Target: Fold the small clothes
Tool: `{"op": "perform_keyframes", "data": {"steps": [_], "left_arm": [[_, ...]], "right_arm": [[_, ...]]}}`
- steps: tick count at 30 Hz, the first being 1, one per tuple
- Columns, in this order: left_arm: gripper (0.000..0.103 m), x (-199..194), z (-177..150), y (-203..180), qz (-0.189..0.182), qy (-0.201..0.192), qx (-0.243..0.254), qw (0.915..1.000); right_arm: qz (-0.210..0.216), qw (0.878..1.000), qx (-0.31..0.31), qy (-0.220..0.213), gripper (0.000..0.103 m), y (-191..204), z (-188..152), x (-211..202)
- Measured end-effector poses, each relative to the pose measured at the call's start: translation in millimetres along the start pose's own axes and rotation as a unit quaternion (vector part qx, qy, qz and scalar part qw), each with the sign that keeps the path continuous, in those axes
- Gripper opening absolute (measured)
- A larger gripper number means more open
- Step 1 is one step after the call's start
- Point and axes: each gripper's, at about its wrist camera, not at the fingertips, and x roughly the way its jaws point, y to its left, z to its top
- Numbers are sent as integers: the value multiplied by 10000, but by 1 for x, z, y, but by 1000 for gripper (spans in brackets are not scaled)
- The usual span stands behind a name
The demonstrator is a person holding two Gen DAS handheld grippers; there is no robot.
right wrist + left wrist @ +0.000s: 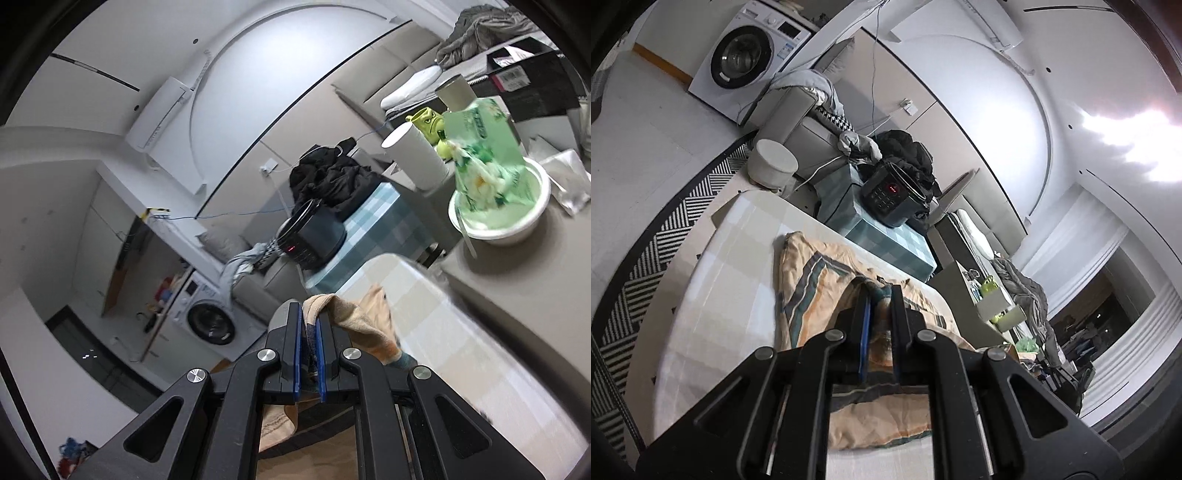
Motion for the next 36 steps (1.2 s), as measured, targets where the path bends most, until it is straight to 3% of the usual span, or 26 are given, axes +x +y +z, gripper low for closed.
{"op": "perform_keyframes", "data": {"steps": [13,20,23,26,27,30,31,34,36], "left_arm": [[6,138,67,50,322,143,-383,9986],[4,206,97,104,768,190,-706,9944],[4,230,98,122,1017,379,-628,9921],[5,245,94,129,1212,562,-479,9899],[5,248,93,130,1251,612,-402,9894],[5,251,86,125,1258,817,-165,9885],[6,250,83,121,1226,862,-92,9887],[25,241,67,102,1189,1002,157,9877],[44,239,61,91,1134,1121,205,9870]], "right_arm": [[-424,9988,-115,223,7,9,26,131],[-823,9952,-134,504,7,-8,30,202],[-1117,9900,-367,774,7,-14,22,231],[-1579,9782,-559,1230,14,-25,15,253],[-1629,9754,-610,1351,22,-29,12,256],[-1286,9757,-678,1640,45,-34,4,254],[-1197,9755,-734,1694,46,-33,2,251],[-1092,9734,-921,1792,47,-27,-2,241],[-992,9737,-908,1839,47,-25,-1,233]]}}
